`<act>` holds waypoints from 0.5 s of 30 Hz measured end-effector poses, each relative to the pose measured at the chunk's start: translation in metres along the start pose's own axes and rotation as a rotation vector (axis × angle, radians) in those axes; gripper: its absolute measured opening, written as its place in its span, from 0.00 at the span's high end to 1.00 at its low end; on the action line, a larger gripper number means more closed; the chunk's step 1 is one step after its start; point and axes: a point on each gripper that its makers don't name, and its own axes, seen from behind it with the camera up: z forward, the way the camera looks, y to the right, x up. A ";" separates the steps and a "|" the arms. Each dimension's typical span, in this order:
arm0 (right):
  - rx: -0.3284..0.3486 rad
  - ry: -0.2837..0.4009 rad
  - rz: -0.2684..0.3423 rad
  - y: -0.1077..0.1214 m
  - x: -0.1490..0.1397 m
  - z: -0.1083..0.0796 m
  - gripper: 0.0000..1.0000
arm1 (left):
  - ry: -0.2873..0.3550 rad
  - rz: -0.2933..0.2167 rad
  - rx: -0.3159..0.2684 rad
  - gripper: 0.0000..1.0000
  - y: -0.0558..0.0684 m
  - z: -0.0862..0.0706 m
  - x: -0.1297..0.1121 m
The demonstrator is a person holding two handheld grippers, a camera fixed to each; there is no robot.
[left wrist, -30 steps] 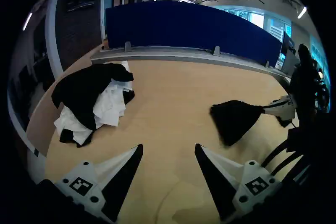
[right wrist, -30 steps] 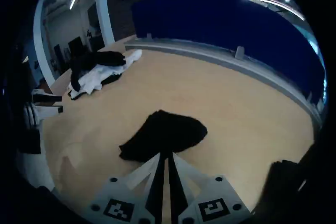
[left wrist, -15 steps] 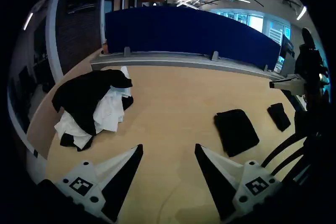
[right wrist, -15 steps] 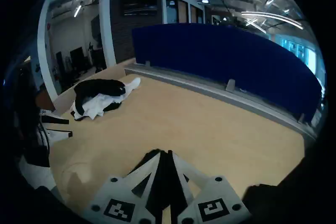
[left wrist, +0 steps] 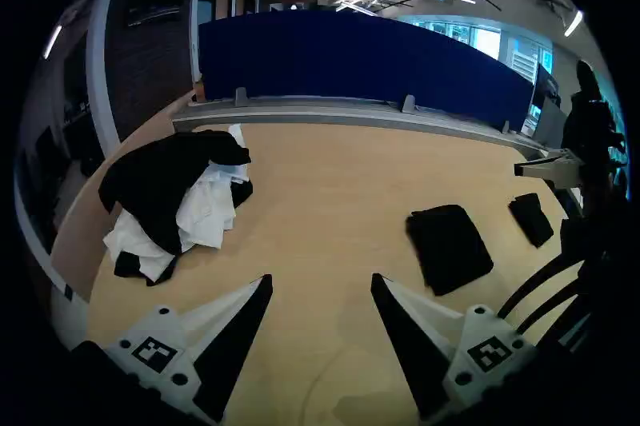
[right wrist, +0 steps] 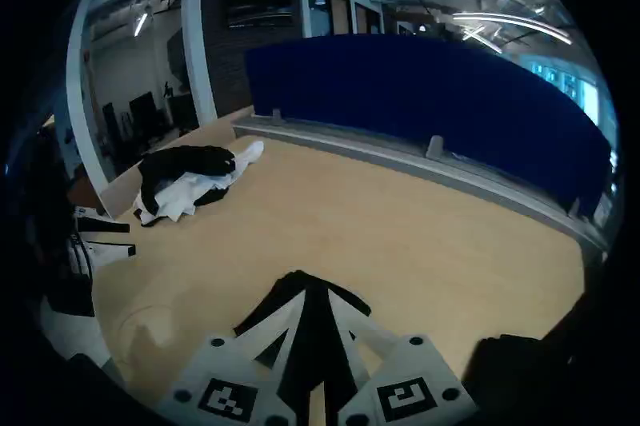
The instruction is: Fold towel
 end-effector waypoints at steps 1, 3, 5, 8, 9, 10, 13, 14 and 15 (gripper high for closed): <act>-0.002 -0.001 -0.001 0.000 0.000 0.001 0.95 | 0.000 0.000 0.000 0.09 0.000 0.000 0.000; -0.010 -0.005 -0.004 0.002 -0.001 0.002 0.94 | 0.000 0.000 -0.001 0.09 0.000 0.000 0.000; -0.028 -0.010 -0.010 0.006 -0.002 0.003 0.80 | 0.000 -0.001 -0.001 0.09 0.001 0.000 0.000; -0.038 -0.022 -0.023 0.008 -0.006 0.003 0.53 | 0.000 -0.001 -0.002 0.09 0.001 0.001 0.000; -0.040 -0.024 -0.026 0.008 -0.007 0.003 0.48 | 0.000 0.000 -0.002 0.09 0.001 0.001 0.000; -0.042 -0.026 -0.028 0.009 -0.007 0.004 0.42 | 0.000 0.000 -0.001 0.09 0.001 0.002 0.000; -0.045 -0.026 -0.025 0.010 -0.008 0.005 0.40 | -0.001 0.000 -0.001 0.09 0.000 0.003 0.001; -0.044 -0.025 -0.022 0.010 -0.008 0.006 0.39 | -0.001 -0.001 -0.001 0.09 0.000 0.004 0.001; -0.043 -0.025 -0.019 0.010 -0.008 0.006 0.39 | -0.001 -0.001 -0.001 0.09 0.000 0.004 0.001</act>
